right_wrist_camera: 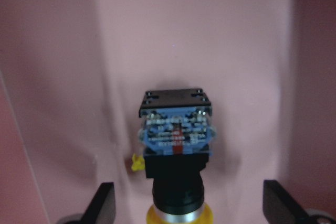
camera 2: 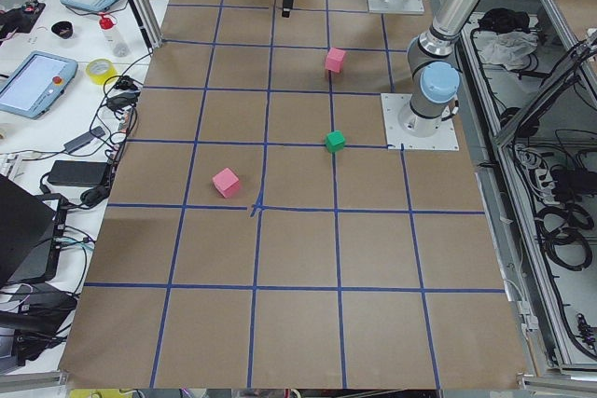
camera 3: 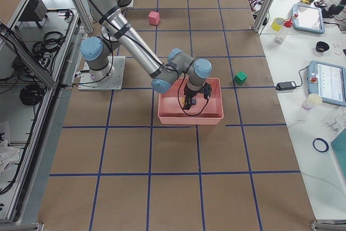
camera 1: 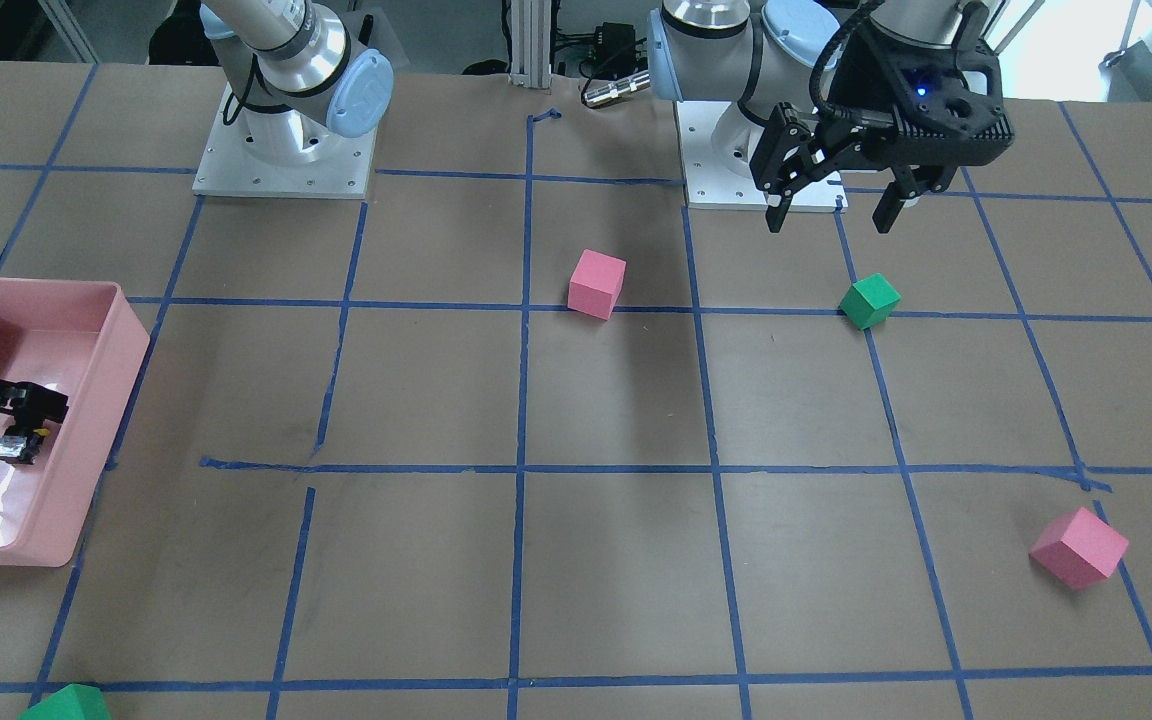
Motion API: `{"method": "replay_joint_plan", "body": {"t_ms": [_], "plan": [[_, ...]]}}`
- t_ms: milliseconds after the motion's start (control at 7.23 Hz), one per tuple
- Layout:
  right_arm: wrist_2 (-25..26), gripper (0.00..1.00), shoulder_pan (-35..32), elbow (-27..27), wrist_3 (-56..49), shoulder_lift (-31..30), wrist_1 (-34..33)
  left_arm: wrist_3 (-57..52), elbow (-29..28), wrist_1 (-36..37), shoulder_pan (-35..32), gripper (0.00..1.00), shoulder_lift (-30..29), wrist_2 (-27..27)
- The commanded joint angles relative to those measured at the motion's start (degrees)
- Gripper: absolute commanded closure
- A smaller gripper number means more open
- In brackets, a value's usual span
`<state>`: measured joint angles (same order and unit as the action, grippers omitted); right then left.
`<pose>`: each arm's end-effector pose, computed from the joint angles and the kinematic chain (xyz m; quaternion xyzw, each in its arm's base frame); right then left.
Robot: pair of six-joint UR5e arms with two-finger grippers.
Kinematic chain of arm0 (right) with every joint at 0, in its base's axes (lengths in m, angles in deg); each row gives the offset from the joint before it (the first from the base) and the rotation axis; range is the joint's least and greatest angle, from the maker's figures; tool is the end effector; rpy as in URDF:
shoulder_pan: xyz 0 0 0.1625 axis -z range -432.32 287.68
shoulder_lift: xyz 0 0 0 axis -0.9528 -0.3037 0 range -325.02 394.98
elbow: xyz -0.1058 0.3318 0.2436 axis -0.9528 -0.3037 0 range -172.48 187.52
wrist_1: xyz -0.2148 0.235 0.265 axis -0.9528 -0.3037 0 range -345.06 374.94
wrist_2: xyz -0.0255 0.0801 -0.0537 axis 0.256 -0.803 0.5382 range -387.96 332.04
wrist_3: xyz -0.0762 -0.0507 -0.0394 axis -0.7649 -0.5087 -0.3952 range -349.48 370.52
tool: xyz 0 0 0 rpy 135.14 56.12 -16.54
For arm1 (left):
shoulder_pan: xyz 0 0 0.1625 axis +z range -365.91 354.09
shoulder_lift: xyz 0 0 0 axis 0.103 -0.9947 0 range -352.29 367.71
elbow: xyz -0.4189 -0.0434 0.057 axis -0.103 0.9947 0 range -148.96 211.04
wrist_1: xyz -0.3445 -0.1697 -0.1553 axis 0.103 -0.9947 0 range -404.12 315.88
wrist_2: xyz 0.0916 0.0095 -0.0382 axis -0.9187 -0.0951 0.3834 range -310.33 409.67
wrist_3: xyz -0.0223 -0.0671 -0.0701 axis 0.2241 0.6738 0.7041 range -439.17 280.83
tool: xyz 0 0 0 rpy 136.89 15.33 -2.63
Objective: Align button upright
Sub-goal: 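Lower the right gripper and close it on the button's black body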
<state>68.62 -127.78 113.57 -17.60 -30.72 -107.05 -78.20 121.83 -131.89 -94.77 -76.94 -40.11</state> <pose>-0.2161 -0.5289 0.1835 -0.0516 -0.9944 -0.0919 0.0110 -0.1245 -0.4647 0.5297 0.0183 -0.9981 0.0593 0.0018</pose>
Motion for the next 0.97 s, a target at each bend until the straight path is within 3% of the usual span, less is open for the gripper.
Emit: {"method": "replay_joint_plan", "body": {"t_ms": [0, 830], "plan": [[0.0, 1.0, 0.0, -0.1, 0.3, 0.0, 0.2, 0.0, 0.0, 0.0, 0.1, 0.0, 0.0, 0.1], [-0.3, 1.0, 0.0, -1.5, 0.8, -3.8, 1.2, 0.0, 0.0, 0.1, 0.1, 0.0, 0.0, 0.1]]}}
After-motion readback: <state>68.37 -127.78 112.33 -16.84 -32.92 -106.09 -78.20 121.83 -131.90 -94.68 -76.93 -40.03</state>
